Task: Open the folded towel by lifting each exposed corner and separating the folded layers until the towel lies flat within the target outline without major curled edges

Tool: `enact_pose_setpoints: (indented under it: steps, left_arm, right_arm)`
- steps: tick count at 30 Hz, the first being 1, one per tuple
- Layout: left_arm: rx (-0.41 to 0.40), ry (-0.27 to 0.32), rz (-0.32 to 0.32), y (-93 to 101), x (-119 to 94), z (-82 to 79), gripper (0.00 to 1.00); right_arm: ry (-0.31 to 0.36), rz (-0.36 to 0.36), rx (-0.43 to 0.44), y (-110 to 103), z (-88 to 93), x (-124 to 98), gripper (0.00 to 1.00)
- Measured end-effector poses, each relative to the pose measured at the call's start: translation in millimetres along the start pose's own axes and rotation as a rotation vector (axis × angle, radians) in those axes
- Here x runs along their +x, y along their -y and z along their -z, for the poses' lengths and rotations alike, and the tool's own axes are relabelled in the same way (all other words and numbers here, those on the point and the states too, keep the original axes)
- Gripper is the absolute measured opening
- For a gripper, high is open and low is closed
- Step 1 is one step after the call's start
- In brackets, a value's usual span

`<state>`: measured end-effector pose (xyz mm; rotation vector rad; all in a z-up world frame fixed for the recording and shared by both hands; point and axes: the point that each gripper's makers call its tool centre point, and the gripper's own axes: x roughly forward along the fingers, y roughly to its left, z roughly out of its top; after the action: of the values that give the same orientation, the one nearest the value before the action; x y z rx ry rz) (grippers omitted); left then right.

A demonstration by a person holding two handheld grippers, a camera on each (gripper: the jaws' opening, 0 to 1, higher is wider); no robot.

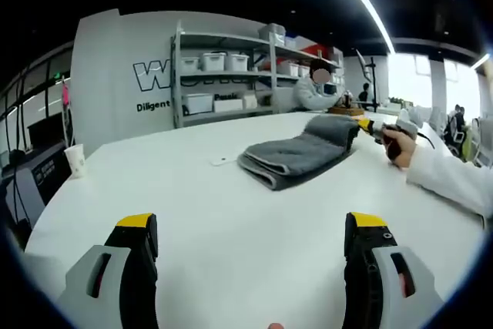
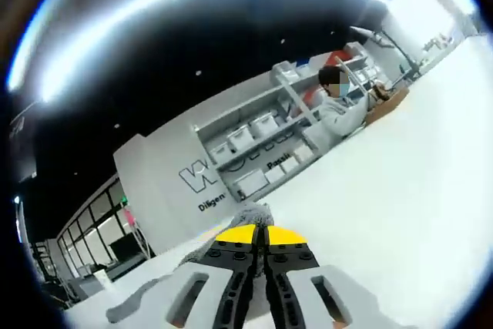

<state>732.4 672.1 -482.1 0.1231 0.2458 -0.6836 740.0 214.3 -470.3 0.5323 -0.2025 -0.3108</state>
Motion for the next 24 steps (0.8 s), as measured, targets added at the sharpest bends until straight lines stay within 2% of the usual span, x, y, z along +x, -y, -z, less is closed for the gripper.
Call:
enact_pose_setpoints:
  steps: [3,7,14,16,17,21,24]
  left_arm:
    - [0.001,0.000,-0.001,-0.1,0,-0.1,1.00]
    - [0.000,0.000,0.000,0.4,0,0.1,1.00]
    - [0.001,-0.001,0.002,0.9,0,0.1,1.00]
    - [0.002,-0.002,0.001,0.7,0,0.1,1.00]
    - [0.002,-0.001,0.002,0.9,0,-0.3,1.00]
    - [0.006,0.004,0.007,3.5,0,-1.6,1.00]
    - [0.008,0.002,0.010,4.4,0,-1.3,1.00]
  right_arm:
    - [-0.003,0.014,-0.008,2,0.1,0,0.00]
    - [-0.045,0.064,-0.101,10,5.7,1,0.00]
    - [-0.116,0.145,-0.207,21,15.2,-2,0.00]
    - [-0.128,0.156,-0.212,23,17.4,-2,0.00]
    - [-0.156,0.160,-0.193,24,22.1,-3,0.00]
    - [-0.157,0.155,-0.140,28,20.0,-6,0.03]
    - [-0.165,0.158,-0.146,29,20.2,-9,0.04]
